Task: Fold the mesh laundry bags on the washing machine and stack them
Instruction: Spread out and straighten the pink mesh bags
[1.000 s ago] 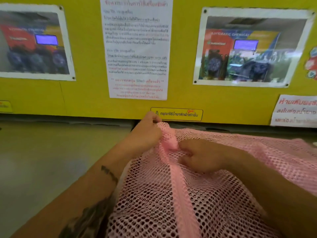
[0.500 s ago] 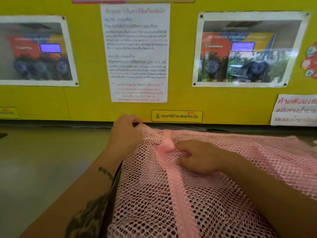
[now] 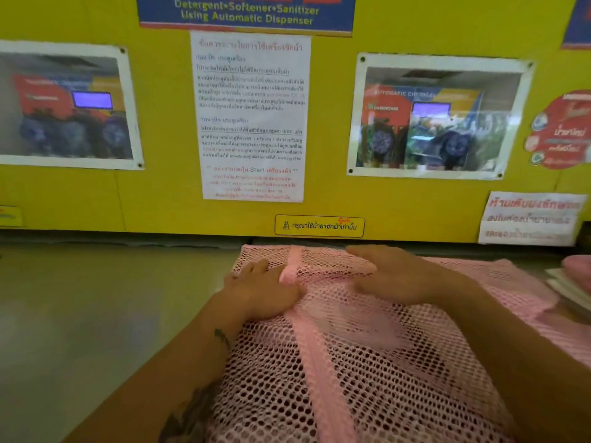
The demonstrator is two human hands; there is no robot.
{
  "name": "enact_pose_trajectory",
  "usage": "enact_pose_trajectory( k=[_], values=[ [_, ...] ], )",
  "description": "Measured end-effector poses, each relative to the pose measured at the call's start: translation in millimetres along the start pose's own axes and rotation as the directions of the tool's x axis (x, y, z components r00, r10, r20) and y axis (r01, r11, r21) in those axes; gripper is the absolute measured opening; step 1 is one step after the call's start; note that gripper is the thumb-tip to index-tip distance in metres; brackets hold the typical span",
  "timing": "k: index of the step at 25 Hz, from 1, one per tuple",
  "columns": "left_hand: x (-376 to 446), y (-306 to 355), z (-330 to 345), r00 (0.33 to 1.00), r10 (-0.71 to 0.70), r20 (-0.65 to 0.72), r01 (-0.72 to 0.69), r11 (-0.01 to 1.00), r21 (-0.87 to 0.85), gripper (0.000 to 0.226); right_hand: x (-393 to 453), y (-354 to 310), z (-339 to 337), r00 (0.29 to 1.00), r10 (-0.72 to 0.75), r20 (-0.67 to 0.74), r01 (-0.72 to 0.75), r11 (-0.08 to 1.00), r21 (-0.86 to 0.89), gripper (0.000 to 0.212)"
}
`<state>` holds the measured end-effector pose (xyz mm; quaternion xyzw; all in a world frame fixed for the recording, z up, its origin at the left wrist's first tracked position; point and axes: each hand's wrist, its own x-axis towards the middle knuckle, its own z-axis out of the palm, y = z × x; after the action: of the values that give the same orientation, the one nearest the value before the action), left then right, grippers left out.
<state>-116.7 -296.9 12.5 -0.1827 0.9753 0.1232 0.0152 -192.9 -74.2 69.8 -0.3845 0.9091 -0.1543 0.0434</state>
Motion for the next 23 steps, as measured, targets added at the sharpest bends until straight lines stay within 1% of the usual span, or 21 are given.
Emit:
enact_pose_trajectory(
  k=[1,2,3,4,5,7,8,9,10,11,12,13,15,16,18,19,20,21,23],
  values=[
    [-1,0,-3,0.999,0.003,-0.040,-0.005,0.999,-0.041,0.090,-11,5,-12,1.000,0.027,-0.005,-0.027,1.000,0.010,0.071],
    [-3,3,-7,0.995,0.000,-0.095,-0.006,0.998,-0.066,0.093,-25,11,-23,0.999,0.050,0.004,-0.050,0.999,-0.017,0.069],
    [-5,6,-10,0.986,-0.005,-0.164,-0.003,0.999,-0.052,0.095,-41,20,-29,0.997,0.078,0.023,-0.076,0.993,-0.086,0.068],
    [-7,9,-13,0.972,-0.006,-0.234,0.008,1.000,0.006,0.093,-58,30,-32,0.991,0.125,0.042,-0.116,0.979,-0.169,0.069],
    [-9,12,-17,0.958,0.007,-0.287,0.025,0.994,0.107,0.088,-75,41,-29,0.979,0.194,0.060,-0.175,0.955,-0.239,0.071],
    [-10,28,-25,0.948,0.084,-0.307,0.030,0.937,0.348,0.072,-109,65,-16,0.927,0.367,0.077,-0.333,0.899,-0.284,0.078],
    [-10,37,-29,0.952,0.131,-0.276,0.005,0.897,0.443,0.064,-122,74,-8,0.910,0.408,0.073,-0.377,0.888,-0.262,0.082],
    [-11,49,-33,0.958,0.179,-0.226,-0.052,0.877,0.478,0.057,-133,83,-1,0.908,0.413,0.066,-0.389,0.891,-0.234,0.084],
    [-11,61,-37,0.960,0.229,-0.159,-0.140,0.889,0.437,0.053,-142,89,3,0.914,0.402,0.056,-0.384,0.900,-0.205,0.086],
    [-13,77,-41,0.954,0.290,-0.080,-0.249,0.910,0.333,0.049,-151,93,4,0.917,0.397,0.028,-0.388,0.907,-0.166,0.088],
    [-17,96,-44,0.934,0.358,-0.005,-0.349,0.913,0.212,0.046,-158,95,0,0.915,0.404,-0.016,-0.402,0.907,-0.125,0.088],
    [-22,117,-44,0.899,0.437,0.037,-0.438,0.892,0.114,0.042,-166,97,-4,0.906,0.417,-0.072,-0.422,0.902,-0.092,0.086],
    [-27,159,-37,0.824,0.564,0.043,-0.566,0.823,0.046,0.035,-177,104,-12,0.886,0.433,-0.165,-0.453,0.885,-0.111,0.080],
    [-27,184,-30,0.792,0.609,0.031,-0.610,0.791,0.039,0.033,-184,108,-17,0.883,0.439,-0.167,-0.461,0.877,-0.133,0.076],
    [-21,227,-15,0.761,0.649,-0.004,-0.649,0.761,-0.021,0.034,-192,117,-20,0.889,0.442,-0.118,-0.457,0.874,-0.165,0.067],
    [-18,245,-9,0.757,0.653,-0.002,-0.652,0.756,-0.059,0.037,-198,122,-21,0.888,0.445,-0.115,-0.459,0.869,-0.183,0.062],
    [-12,260,-1,0.761,0.649,0.027,-0.647,0.761,-0.058,0.040,-205,125,-25,0.885,0.449,-0.124,-0.466,0.862,-0.198,0.057],
    [-5,272,6,0.765,0.636,0.101,-0.638,0.770,-0.015,0.045,-213,129,-31,0.882,0.454,-0.127,-0.471,0.859,-0.201,0.056],
    [14,282,23,0.806,0.525,0.274,-0.567,0.817,0.104,0.059,-229,135,-42,0.866,0.490,-0.098,-0.500,0.845,-0.191,0.057]
  ],
)
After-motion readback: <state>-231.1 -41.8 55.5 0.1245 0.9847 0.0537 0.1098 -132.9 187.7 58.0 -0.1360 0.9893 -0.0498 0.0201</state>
